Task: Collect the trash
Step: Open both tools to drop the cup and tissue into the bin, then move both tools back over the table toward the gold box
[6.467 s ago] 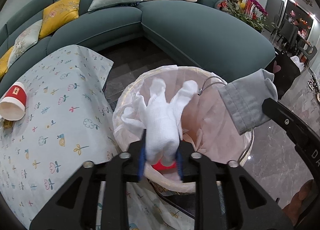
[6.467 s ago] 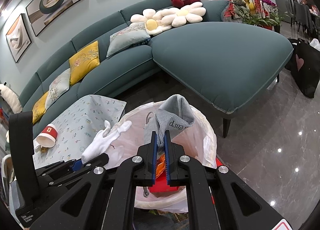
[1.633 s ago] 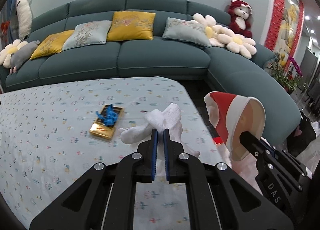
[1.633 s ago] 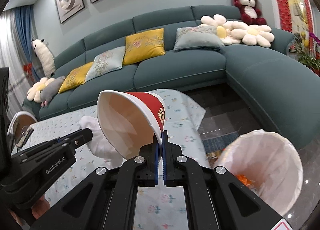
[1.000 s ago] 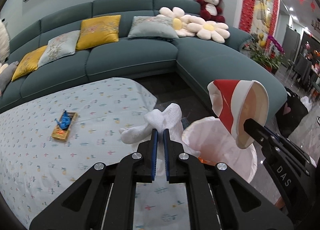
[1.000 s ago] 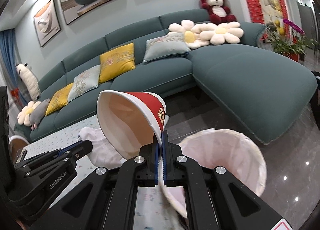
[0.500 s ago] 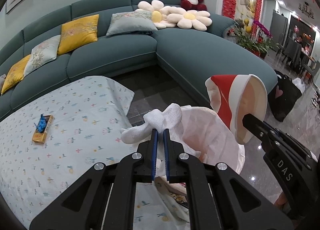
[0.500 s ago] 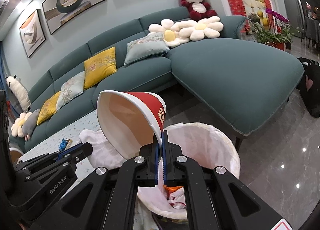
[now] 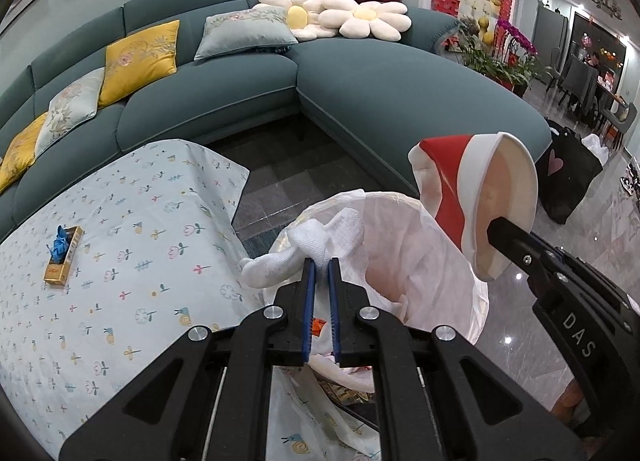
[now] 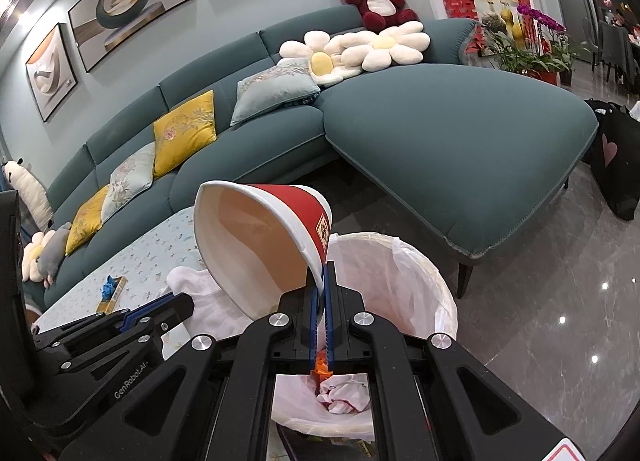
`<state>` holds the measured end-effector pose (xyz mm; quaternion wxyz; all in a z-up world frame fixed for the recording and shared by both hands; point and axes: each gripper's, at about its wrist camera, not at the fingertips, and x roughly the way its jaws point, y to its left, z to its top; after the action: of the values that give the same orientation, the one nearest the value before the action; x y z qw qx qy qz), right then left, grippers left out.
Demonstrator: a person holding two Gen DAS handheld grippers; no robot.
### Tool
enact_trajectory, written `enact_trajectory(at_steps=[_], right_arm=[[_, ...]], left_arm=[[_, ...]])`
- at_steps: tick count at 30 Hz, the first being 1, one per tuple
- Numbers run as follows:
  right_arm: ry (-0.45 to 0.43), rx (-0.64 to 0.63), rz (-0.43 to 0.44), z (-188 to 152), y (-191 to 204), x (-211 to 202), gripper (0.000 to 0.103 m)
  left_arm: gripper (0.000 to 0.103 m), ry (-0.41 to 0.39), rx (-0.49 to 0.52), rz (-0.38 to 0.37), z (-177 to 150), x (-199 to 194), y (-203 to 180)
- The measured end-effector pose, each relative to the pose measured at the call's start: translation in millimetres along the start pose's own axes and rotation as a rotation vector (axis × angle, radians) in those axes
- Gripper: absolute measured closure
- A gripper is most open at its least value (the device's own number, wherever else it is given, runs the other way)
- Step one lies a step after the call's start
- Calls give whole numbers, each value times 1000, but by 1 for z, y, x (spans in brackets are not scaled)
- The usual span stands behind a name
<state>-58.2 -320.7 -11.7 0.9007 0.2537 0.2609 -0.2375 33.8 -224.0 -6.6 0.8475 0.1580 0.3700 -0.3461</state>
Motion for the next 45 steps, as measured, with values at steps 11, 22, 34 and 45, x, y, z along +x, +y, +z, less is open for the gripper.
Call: enact_trajectory(at_steps=[11, 22, 34, 45], right_arm=[[29, 9, -14, -5, -10, 16, 98], [27, 3, -14, -6, -6, 19, 88], [21, -60, 22, -5, 31, 14, 88], [36, -146, 65, -9, 85, 14, 88]], left_arm=[[68, 20, -4, 10, 0, 22, 0], [46, -4, -49, 57, -2, 15, 17], [45, -14, -124, 99, -7, -1, 61], [45, -23, -222, 152, -17, -18, 120]])
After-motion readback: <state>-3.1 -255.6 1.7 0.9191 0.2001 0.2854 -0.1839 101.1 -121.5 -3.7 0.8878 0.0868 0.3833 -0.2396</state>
